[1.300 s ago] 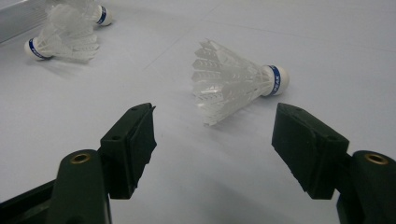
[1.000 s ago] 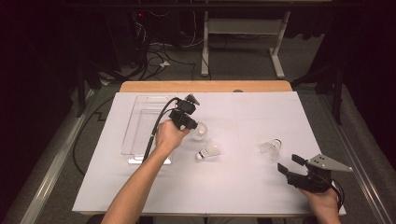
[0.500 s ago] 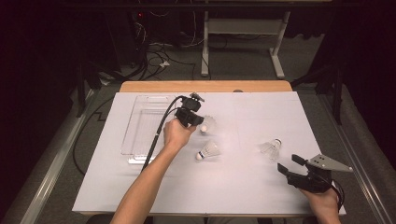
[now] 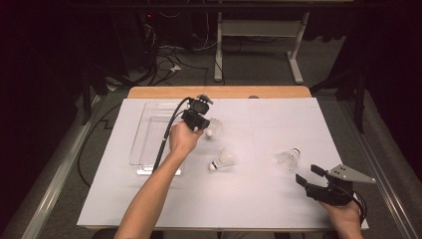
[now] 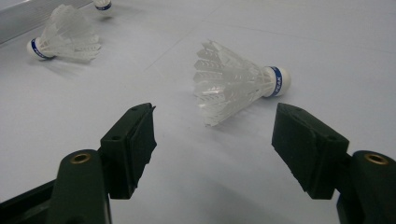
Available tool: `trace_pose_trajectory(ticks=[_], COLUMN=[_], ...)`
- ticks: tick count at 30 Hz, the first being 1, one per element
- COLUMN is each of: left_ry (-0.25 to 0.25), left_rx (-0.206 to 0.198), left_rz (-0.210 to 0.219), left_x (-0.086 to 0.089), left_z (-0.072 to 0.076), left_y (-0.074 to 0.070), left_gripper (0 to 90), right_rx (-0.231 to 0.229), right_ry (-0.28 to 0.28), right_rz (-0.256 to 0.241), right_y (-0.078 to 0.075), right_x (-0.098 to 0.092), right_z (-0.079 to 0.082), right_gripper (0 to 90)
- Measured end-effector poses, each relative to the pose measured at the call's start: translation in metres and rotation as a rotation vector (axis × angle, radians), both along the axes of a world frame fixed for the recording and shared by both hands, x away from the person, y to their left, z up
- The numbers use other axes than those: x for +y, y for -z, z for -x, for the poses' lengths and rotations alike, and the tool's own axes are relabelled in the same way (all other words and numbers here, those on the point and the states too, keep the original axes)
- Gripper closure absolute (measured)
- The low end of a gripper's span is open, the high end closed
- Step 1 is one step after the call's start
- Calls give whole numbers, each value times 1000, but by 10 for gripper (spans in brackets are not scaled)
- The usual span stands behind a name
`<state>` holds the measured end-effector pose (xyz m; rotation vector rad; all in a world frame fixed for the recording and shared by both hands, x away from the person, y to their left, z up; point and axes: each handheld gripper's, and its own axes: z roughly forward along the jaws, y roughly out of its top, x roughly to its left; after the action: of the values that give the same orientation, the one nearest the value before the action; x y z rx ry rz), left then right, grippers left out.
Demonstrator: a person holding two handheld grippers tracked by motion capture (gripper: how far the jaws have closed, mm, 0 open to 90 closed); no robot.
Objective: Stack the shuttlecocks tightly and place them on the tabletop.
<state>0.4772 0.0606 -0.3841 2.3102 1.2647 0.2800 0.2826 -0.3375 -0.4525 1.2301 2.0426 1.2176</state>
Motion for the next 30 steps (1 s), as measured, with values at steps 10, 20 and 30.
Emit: trace_pose_trajectory(ticks=[10, 20, 30], left_ry=[2, -15, -9], left_rx=[10, -10, -25], left_rz=[31, 80, 67], left_x=[-11, -24, -39], left_z=[-7, -11, -12], left_y=[8, 18, 22], left_gripper=[868, 853, 828], right_rx=[0, -2, 2], right_ry=[-3, -5, -5], right_rz=[3, 2, 2], right_y=[0, 0, 0], right_x=[0, 0, 1], right_z=[0, 0, 0], right_gripper=[302, 302, 302])
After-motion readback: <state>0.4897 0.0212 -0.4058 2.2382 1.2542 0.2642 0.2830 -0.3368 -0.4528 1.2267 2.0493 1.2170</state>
